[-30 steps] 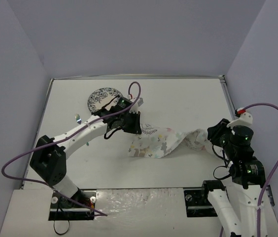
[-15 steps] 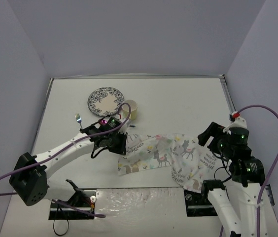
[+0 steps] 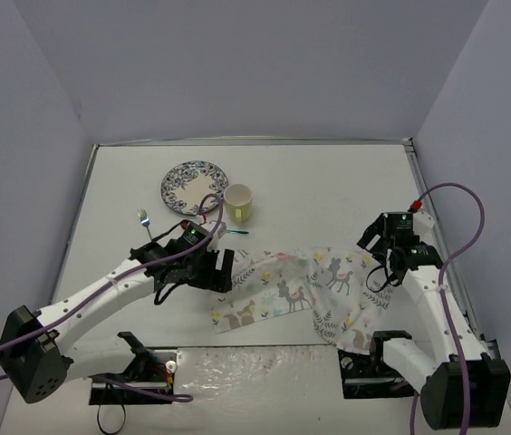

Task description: Set the dinner table for one person

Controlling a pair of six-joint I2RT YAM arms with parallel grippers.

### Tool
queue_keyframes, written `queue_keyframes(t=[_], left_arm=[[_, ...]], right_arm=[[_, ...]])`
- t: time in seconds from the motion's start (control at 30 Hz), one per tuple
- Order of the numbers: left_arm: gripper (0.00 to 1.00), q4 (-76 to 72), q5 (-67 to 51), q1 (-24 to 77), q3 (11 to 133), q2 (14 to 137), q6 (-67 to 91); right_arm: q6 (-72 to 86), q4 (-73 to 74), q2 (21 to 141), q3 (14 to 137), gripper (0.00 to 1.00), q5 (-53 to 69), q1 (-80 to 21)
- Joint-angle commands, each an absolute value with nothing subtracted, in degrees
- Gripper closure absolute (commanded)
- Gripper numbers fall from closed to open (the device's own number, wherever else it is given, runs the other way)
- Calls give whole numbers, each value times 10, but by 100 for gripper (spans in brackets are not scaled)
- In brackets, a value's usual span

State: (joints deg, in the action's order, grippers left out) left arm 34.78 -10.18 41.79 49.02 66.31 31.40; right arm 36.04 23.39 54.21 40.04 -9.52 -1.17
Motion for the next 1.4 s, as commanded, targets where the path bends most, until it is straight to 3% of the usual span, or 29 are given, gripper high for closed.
queue_keyframes(t=[0.0,0.13,0.47,1.07,1.2,1.33,1.37], left_arm=[[14,319,-20,395,548,654,324],[13,262,10,373,568,698,339],[20,148,-40,374,605,847,366],[29,124,111,376,586,980,447],[38,110,114,378,574,998,457],[56,103,112,385,564,1007,464],[66,100,110,386,560,1007,466]], right_arm=[[382,142,617,399,11,-183,-9],[366,107,681,408,5,-195,-1],[335,15,799,395,4,-134,43],[348,-26,845,379,7,-86,64],[348,-31,843,373,9,-82,67],[350,-39,850,368,19,-71,75],[350,-41,851,366,22,-68,77]])
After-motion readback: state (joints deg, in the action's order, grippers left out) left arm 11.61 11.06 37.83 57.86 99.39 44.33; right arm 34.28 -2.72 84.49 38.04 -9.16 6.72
